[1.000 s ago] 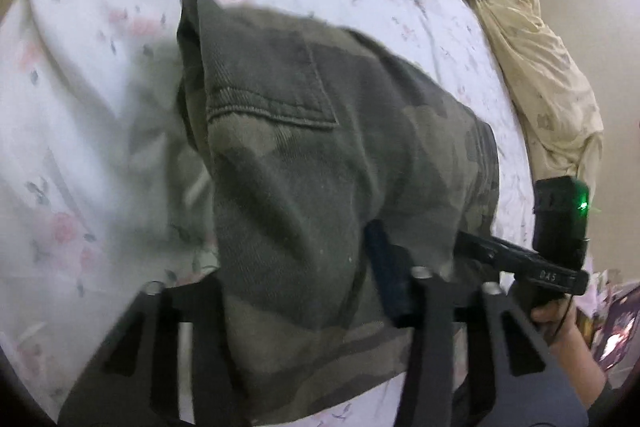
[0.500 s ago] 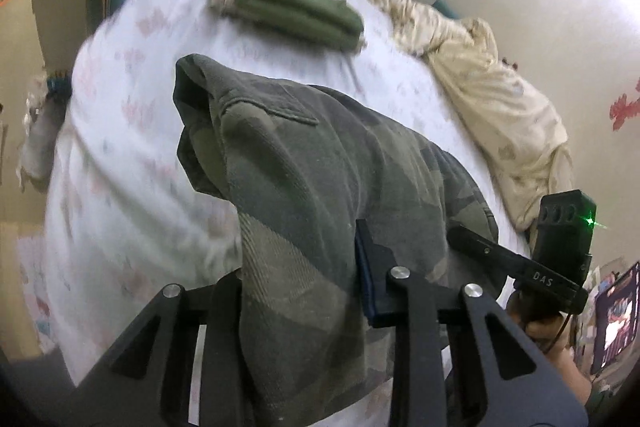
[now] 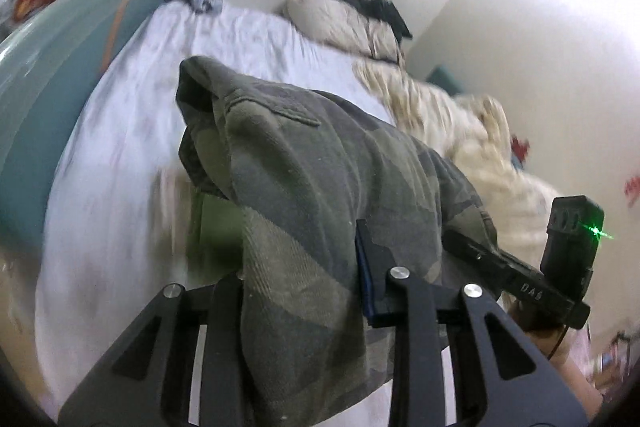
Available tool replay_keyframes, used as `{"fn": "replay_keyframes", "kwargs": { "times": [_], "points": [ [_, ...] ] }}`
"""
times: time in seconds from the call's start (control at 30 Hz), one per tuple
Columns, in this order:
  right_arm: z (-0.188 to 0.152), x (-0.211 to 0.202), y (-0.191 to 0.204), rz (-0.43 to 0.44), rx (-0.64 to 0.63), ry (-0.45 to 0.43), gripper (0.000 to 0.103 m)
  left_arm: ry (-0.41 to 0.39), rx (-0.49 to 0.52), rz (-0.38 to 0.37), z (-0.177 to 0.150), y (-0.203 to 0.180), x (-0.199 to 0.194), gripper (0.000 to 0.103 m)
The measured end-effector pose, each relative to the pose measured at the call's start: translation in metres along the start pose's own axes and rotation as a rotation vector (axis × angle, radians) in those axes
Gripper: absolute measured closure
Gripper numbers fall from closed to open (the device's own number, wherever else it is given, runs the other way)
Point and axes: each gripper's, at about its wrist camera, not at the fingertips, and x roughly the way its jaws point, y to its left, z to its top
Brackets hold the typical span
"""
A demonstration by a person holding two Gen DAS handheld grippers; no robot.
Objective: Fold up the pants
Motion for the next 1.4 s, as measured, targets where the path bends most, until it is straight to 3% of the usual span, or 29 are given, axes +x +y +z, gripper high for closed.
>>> {"fn": "replay_keyframes", "kwargs": {
  "times": [0.1,0.17,0.27,0.3,0.33,0.4,0.47,0.57,0.67,0.77,0.87,0.97,1.07,1.17,1.23,1.3,1.4],
  "points": [
    [0.031,0.052,-0.016,-0.047,-0.051,0.021,0.079,-0.013,-0.016,-0.010,0.029,0.030,0.050,0.078],
    [0.032,0.088,-0.035,-0.053,-0.034,0.056,0.079,0.018,-0.068,0.008,0.024,0.057,0.086,0.078],
    [0.006,0.136,-0.059,-0.092,-0.014,0.160,0.076,0.094,-0.045,0.053,-0.006,0.083,0.130,0.071],
    [-0.006,0.146,-0.068,-0.111,-0.001,0.177,0.068,0.126,-0.067,0.056,-0.015,0.092,0.140,0.062],
    [-0.013,0.146,-0.077,-0.128,0.020,0.157,0.045,0.138,-0.091,0.060,-0.024,0.102,0.147,0.056],
    [-0.021,0.141,-0.087,-0.151,0.066,0.121,0.013,0.084,-0.094,0.089,-0.032,0.111,0.142,0.024],
    [-0.024,0.138,-0.092,-0.148,0.078,0.125,0.012,0.077,-0.087,0.123,-0.036,0.110,0.137,0.016],
    [-0.021,0.124,-0.087,-0.156,0.066,0.124,0.012,0.074,-0.101,0.152,-0.037,0.107,0.121,0.015],
    [-0.017,0.112,-0.093,-0.198,0.072,0.125,0.012,0.013,-0.038,0.229,-0.033,0.101,0.099,0.015],
    [-0.021,0.101,-0.096,-0.334,0.052,0.145,0.012,0.006,0.057,0.368,-0.038,0.100,0.093,0.009],
    [-0.031,0.086,-0.102,-0.445,0.077,0.145,0.012,0.003,0.048,0.465,-0.047,0.103,0.083,0.009],
    [-0.046,0.059,-0.107,-0.379,0.151,0.125,0.013,-0.051,0.046,0.561,-0.056,0.105,0.058,0.009],
    [-0.062,0.020,-0.081,-0.302,0.118,0.051,0.014,-0.200,0.119,0.657,-0.088,0.093,0.013,0.010],
    [-0.088,-0.025,-0.045,-0.257,0.077,-0.021,0.012,-0.222,0.129,0.571,-0.124,0.073,-0.022,0.010],
    [-0.119,-0.054,-0.027,-0.213,0.133,-0.040,0.012,-0.241,0.104,0.532,-0.145,0.056,-0.049,0.010],
    [-0.153,-0.079,-0.014,-0.183,0.200,-0.060,0.011,-0.243,0.092,0.480,-0.168,0.037,-0.076,0.002],
    [-0.190,-0.113,0.020,-0.205,0.166,-0.075,0.006,-0.243,0.190,0.472,-0.204,-0.003,-0.110,0.001]
  ]
}}
